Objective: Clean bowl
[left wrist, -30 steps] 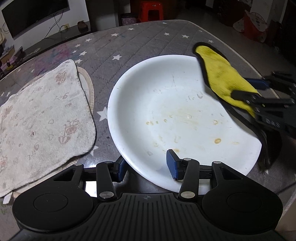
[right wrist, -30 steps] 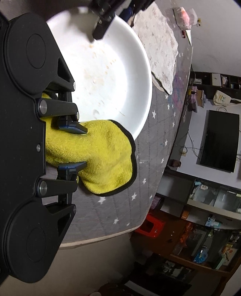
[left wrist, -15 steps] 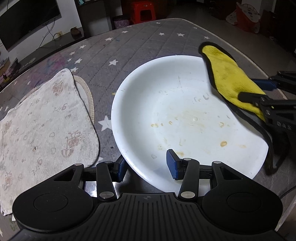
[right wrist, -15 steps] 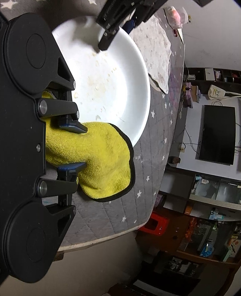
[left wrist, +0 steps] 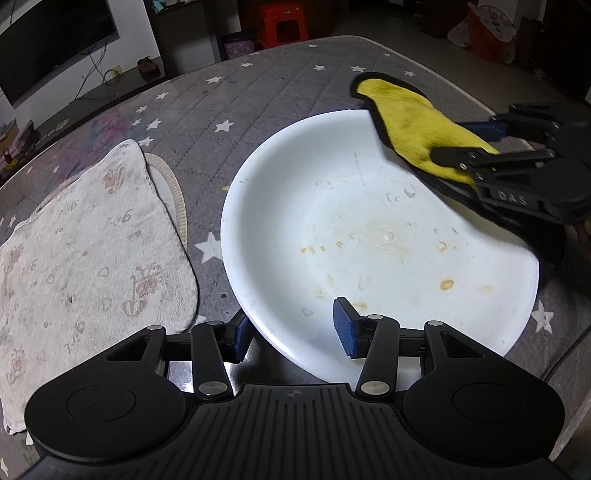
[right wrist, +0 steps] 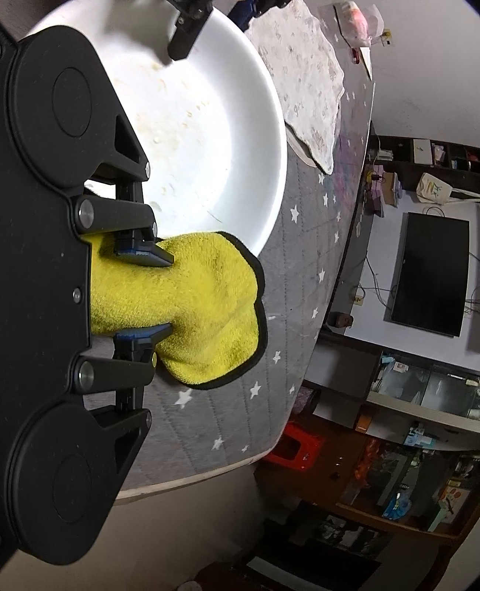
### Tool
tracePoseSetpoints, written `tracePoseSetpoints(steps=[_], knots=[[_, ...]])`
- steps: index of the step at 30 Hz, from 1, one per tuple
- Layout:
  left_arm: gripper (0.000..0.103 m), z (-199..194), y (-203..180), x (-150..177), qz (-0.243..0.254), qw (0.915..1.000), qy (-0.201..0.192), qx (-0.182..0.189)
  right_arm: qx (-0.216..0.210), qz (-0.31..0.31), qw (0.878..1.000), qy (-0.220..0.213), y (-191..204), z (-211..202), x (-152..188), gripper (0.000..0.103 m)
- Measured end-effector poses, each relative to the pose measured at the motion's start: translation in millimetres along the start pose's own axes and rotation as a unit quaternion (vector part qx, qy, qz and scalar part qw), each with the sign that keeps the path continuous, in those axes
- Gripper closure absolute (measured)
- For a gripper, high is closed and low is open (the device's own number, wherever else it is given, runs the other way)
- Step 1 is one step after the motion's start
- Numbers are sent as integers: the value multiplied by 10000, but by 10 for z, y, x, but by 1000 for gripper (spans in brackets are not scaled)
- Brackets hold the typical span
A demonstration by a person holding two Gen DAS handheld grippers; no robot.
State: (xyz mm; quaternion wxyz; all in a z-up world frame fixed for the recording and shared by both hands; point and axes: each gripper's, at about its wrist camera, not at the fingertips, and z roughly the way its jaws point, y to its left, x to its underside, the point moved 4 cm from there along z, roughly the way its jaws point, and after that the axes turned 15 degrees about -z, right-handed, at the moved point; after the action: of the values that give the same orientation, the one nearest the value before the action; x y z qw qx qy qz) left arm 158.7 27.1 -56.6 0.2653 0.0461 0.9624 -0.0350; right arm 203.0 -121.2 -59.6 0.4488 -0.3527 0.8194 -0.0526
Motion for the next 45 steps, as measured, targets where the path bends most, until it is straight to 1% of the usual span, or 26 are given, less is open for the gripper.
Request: tracePoseSetpoints(steps=[18, 19, 22, 29, 32, 34, 41, 45], knots=[[50, 12, -14, -21, 44, 10000, 28, -51, -38, -489, 9988, -90, 97, 342, -465, 66], [50, 11, -14, -21, 40, 10000, 26, -51, -35, -509, 9987, -93, 95, 341, -453, 66], [50, 13, -14, -23, 26, 10000, 19, -61, 4, -519, 9986, -86, 48, 220, -197, 66], [50, 19, -13, -33, 44, 10000, 28, -75, 46, -357, 9993, 21, 14, 55, 12, 67], [51, 11, -14, -33, 81, 9999, 12, -108, 63, -326, 9994, 60, 32, -32, 87, 67], [51, 6, -23, -40, 207, 9996, -42, -191, 68, -303, 9995, 83, 55, -83, 126, 67], [52, 10, -7, -63, 293, 9995, 11, -139, 65, -158, 9998, 142, 128, -257, 236, 67], [52, 26, 12, -92, 395, 9992, 14, -101, -14, 55, 9999, 130, 138, -350, 285, 67]])
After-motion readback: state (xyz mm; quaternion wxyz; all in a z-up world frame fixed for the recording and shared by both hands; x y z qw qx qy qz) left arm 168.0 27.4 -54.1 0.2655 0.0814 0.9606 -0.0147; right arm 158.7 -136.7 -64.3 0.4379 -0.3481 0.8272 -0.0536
